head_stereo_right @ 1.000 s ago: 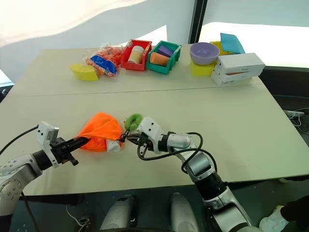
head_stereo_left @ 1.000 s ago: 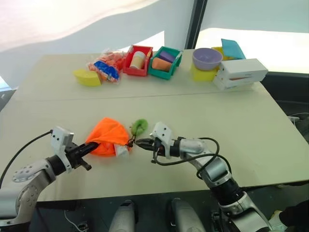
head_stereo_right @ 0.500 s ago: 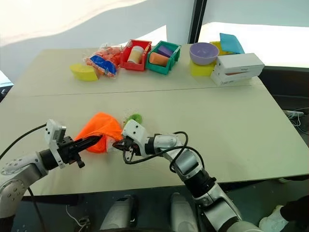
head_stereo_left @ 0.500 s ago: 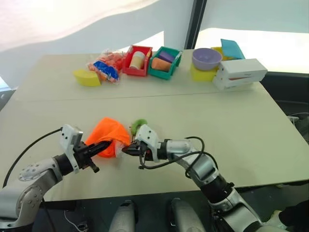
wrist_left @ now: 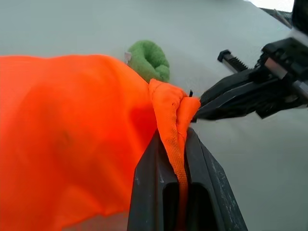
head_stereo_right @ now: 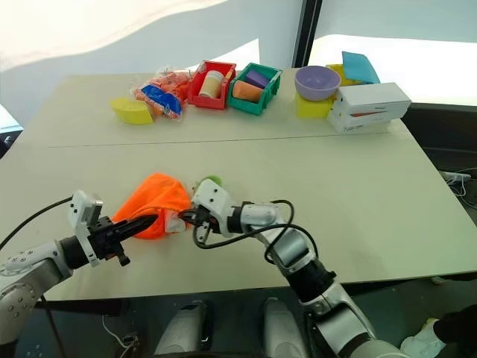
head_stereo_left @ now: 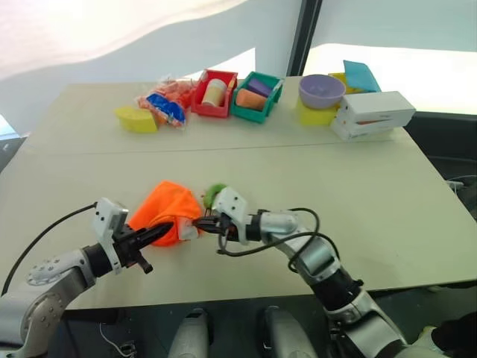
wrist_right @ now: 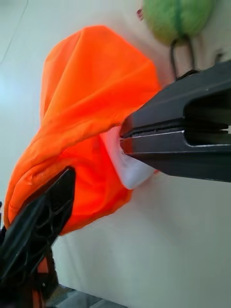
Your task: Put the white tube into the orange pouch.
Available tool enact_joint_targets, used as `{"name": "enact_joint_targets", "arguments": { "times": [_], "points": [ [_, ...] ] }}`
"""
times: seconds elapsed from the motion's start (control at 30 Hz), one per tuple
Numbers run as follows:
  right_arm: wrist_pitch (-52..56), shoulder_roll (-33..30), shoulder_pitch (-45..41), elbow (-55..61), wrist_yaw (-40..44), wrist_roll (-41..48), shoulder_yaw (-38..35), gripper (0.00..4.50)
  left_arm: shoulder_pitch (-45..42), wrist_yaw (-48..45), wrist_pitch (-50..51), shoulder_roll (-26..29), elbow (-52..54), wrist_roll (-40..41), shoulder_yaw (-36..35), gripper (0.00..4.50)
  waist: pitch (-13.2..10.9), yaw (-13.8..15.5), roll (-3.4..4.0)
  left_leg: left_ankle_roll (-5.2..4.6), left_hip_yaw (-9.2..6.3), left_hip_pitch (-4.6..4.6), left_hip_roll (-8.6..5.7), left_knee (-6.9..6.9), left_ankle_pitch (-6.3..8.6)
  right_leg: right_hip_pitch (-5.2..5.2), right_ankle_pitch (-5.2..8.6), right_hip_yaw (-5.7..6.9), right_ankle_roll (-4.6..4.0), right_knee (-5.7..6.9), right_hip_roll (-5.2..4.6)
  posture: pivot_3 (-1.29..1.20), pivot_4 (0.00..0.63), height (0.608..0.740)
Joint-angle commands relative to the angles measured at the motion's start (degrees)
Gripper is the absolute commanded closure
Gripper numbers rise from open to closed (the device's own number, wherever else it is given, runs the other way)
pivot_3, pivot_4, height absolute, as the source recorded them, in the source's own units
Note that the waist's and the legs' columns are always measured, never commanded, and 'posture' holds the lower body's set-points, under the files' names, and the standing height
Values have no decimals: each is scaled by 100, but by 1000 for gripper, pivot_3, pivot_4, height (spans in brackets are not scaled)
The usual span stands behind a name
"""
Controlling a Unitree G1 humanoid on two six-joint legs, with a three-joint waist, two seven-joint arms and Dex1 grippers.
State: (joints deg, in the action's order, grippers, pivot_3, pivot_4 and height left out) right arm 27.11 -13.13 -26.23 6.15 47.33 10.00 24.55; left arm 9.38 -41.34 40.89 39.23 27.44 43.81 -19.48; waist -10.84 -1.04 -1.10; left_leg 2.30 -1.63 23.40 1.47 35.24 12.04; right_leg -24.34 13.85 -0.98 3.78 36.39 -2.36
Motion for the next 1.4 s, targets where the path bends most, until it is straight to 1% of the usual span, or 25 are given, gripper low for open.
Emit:
{"name": "enact_joint_targets", "arguments": {
  "times": [0.03, 0.13, 0.23, 0.3, 0.43, 0.5, 0.53, 0.6, 0.63, 0.7, 0.93, 1.1, 1.13, 1.2, 1.27, 1.3, 1.4],
  "points": [
    [-166, -186, 21, 416, 76, 132, -283, 4484, 231, -347, -181, 257, 67, -153, -29, 4500, 0, -23, 0, 0, 0, -1, 1, 0, 0, 0, 0, 0, 0, 0, 1, 0, 150, 740],
    [-207, -178, -144, 49, -304, -85, -493, 4484, 541, -671, -308, 541, -57, -363, -48, 4500, -1, -48, 0, 0, 4, -1, 8, -2, 0, -7, 1, -3, 0, 0, 6, 0, 150, 740],
    [-516, -72, -328, -351, -513, -327, -452, 4484, 735, -900, -645, 758, -358, -755, -47, 4500, 0, -52, 0, 1, 5, 0, 8, -3, 1, -12, 0, -3, -3, 0, 5, 0, 150, 740],
    [-786, 27, -463, -613, -615, -502, -375, 4484, 699, -936, -773, 765, -537, -852, -91, 4500, -1, -53, 1, 1, 6, 1, 9, -4, 1, -13, -4, -4, -10, -1, 5, 0, 150, 740],
    [-1436, 139, -759, -1258, -638, -989, -44, 4484, 485, -924, -781, 591, -549, -636, -190, 4500, -1, -68, 0, 1, 9, 4, 10, -6, 1, -14, -4, -4, -10, -4, 3, 0, 150, 740],
    [-1675, 179, -862, -1556, -655, -1159, 43, 4500, 456, -969, -725, 523, -524, -478, -244, 3952, -1, -77, 0, 1, 10, 4, 10, -7, 0, -13, -5, -5, -9, -5, 2, 0, 150, 740],
    [-1816, 195, -913, -1712, -677, -1265, 103, 4251, 476, -996, -680, 511, -474, -404, -273, 3636, -1, -80, -1, 0, 10, 5, 10, -6, 0, -12, -5, -5, -9, -5, 2, 0, 150, 740],
    [-2026, 203, -940, -1873, -674, -1404, 169, 3631, 495, -949, -760, 484, -416, -477, -283, 2690, -1, -84, -2, 0, 10, 5, 9, -6, 0, -12, -5, -5, -9, -5, 2, 0, 150, 740],
    [-2116, 204, -944, -1926, -678, -1465, 187, 3107, 484, -899, -792, 456, -406, -496, -298, 2112, -1, -88, -1, 0, 10, 5, 9, -6, 0, -12, -5, -5, -9, -5, 2, 0, 150, 740],
    [-2229, 192, -935, -1982, -651, -1547, 202, 2244, 446, -844, -777, 421, -377, -427, -359, 1257, -1, -105, -2, 0, 9, 4, 9, -6, 0, -11, -6, -6, -9, -4, 2, 0, 150, 740],
    [-2328, 106, -886, -2103, -450, -1720, 242, 2244, 401, -870, -669, 413, -237, -223, -474, 1257, -1, -136, -3, 0, 9, 4, 10, -5, 0, -11, -6, -6, -8, -2, 5, 0, 150, 740],
    [-2261, 170, -903, -2348, -543, -1830, 170, 2244, 276, -833, -641, 418, -140, -157, -398, 1257, 0, -139, -4, 0, 9, 1, 9, -6, 0, -9, -6, -7, -8, -1, 7, 0, 150, 740],
    [-2260, 164, -904, -2373, -567, -1860, 159, 2484, 245, -823, -628, 418, -125, -136, -386, 1234, 0, -140, -4, 0, 8, -1, 10, -5, 0, -7, -6, -7, -8, -1, 7, 0, 150, 740],
    [-2264, 127, -858, -2312, -643, -1862, 78, 3151, 197, -847, -622, 442, -59, -115, -334, 1225, 0, -140, -4, 0, 8, -1, 10, -5, 0, -7, -6, -8, -8, 0, 7, 0, 150, 740],
    [-2259, 95, -807, -2218, -668, -1841, 21, 4190, 181, -863, -617, 458, -6, -109, -306, 1225, 0, -135, -4, 0, 9, -1, 10, -4, 0, -7, -6, -8, -8, 1, 7, 0, 150, 740],
    [-2234, 7, -713, -2019, -650, -1806, -39, 4484, 154, -881, -668, 488, 19, -186, -254, 1225, 0, -133, -5, 0, 8, -1, 9, -4, 0, -7, -6, -7, -8, 1, 7, 0, 150, 740],
    [-2033, -257, -374, -1355, -550, -1598, -285, 4484, 36, -913, -792, 556, 97, -367, -74, 1225, 0, -101, -4, 0, 9, 1, 6, -3, 0, -6, -6, -9, -7, 0, 3, 0, 150, 740]
  ]
}}
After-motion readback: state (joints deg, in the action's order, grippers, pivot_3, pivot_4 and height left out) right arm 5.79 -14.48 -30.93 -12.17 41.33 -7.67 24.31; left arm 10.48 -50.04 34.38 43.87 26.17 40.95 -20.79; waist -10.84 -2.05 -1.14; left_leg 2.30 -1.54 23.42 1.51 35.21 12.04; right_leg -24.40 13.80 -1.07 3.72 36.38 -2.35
